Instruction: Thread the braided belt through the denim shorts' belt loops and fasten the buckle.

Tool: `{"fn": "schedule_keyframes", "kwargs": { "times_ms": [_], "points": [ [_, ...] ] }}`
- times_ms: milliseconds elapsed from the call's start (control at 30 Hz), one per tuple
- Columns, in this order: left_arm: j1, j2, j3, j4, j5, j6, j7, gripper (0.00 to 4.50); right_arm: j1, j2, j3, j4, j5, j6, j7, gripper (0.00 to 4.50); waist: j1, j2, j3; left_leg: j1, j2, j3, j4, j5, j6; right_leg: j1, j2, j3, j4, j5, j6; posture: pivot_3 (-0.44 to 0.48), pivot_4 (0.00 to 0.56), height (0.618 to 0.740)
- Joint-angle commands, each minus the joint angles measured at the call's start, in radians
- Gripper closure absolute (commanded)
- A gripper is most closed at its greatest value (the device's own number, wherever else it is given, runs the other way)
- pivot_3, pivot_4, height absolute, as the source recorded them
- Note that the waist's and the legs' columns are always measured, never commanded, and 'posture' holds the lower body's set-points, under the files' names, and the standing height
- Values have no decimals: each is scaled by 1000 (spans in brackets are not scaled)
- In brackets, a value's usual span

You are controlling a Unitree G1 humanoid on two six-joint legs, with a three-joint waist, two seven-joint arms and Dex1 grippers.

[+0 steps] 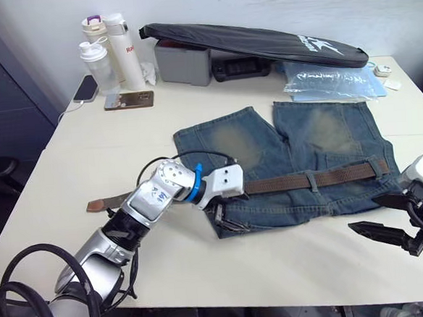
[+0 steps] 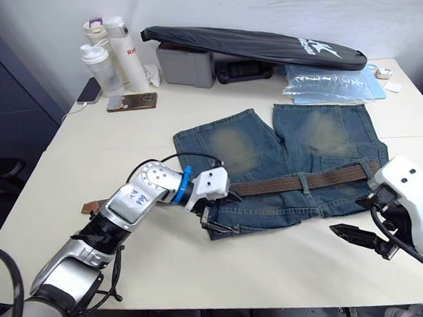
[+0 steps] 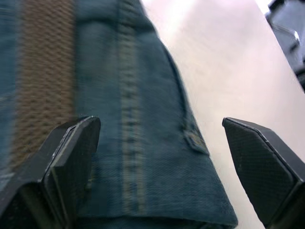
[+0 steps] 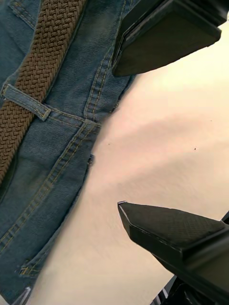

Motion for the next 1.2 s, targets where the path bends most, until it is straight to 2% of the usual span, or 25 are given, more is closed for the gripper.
{"fn": "schedule_keyframes", "kwargs": {
  "times_ms": [33, 67, 100, 133, 300, 400, 433, 767, 900, 1000, 1067, 1133, 1200],
  "points": [
    [2, -39, -21, 55, 66, -74, 15, 0, -12, -4, -30, -33, -5, -22, -21, 60, 0, 0, 0, 0, 0, 0, 0, 0, 0, 0, 0, 0, 0, 0, 0, 0, 150, 740],
    [4, -50, -22, 66, 73, -68, 15, 0, -7, -9, -28, -37, -8, -27, -22, 60, 0, 0, 0, 0, 0, 0, 0, -1, 1, 0, 0, 0, 0, 0, 0, 0, 150, 740],
    [4, -59, -23, 79, 85, -67, 15, 538, 2, -17, -27, -40, -14, -33, -21, 0, 0, 0, 0, -1, 0, 0, 0, -1, 1, 0, 0, 0, -1, 0, 0, 0, 150, 740],
    [4, -62, -28, 94, 105, -77, 15, 835, 13, -23, -28, -42, -20, -38, -19, 0, 0, 0, 0, -1, 0, 0, 0, -1, 1, 0, 0, 0, -1, 0, 1, 0, 150, 740],
    [7, -31, -30, 179, 191, -161, 16, 3103, 32, -38, -37, -30, -40, -61, -11, 0, -1, 0, 0, 0, 0, 0, 0, -1, 1, 0, 1, 1, 0, 0, 1, 0, 150, 740],
    [-13, -2, 12, 258, 199, -199, 22, 4251, 31, -47, -21, -14, -51, -83, -11, 0, -6, 0, 0, 2, 1, 0, 0, -2, 3, 2, 2, 2, 0, 0, 1, 0, 150, 740],
    [-26, 14, 23, 294, 207, -228, 19, 4418, 30, -49, -12, -8, -55, -92, -11, 0, -8, -1, 0, 2, 2, 0, 0, -3, 5, 3, 2, 2, 0, 0, 1, 0, 150, 740],
    [-119, 207, 90, 606, 249, -479, -74, 4426, -3, -68, 90, 53, -79, -169, -16, 0, -45, -1, 1, 6, 9, 5, -5, -3, 3, 1, 7, 5, 4, 0, -1, 0, 150, 740],
    [-105, 250, 132, 644, 219, -509, -155, 4426, -19, -75, 136, 79, -95, -205, -18, 0, -53, -1, 1, 5, 10, 6, -5, -2, 0, -4, 8, 5, 7, 0, -1, 0, 150, 740],
    [-102, 239, 177, 670, 198, -489, -173, 4426, -37, -75, 176, 98, -105, -230, -23, 0, -56, 0, 0, 5, 11, 7, -5, -2, 0, -5, 8, 6, 8, 0, -1, 0, 150, 740],
    [-116, 235, 209, 693, 185, -451, -195, 3394, -55, -78, 209, 115, -112, -249, -23, 0, -55, -1, 0, 5, 11, 8, -4, -2, 0, -5, 8, 6, 8, 0, -1, 0, 150, 740],
    [-147, 252, 262, 733, 157, -398, -217, 2783, -84, -71, 236, 145, -109, -266, -24, 0, -55, -1, 0, 4, 11, 8, -4, -2, 0, -6, 8, 7, 8, 0, -1, 0, 150, 740],
    [-175, 267, 321, 752, 113, -332, -248, 1938, -105, -67, 254, 178, -111, -282, -24, 0, -55, 0, 0, 2, 11, 8, -3, -1, 0, -8, 8, 7, 9, 0, -1, 0, 150, 740]
  ]
}}
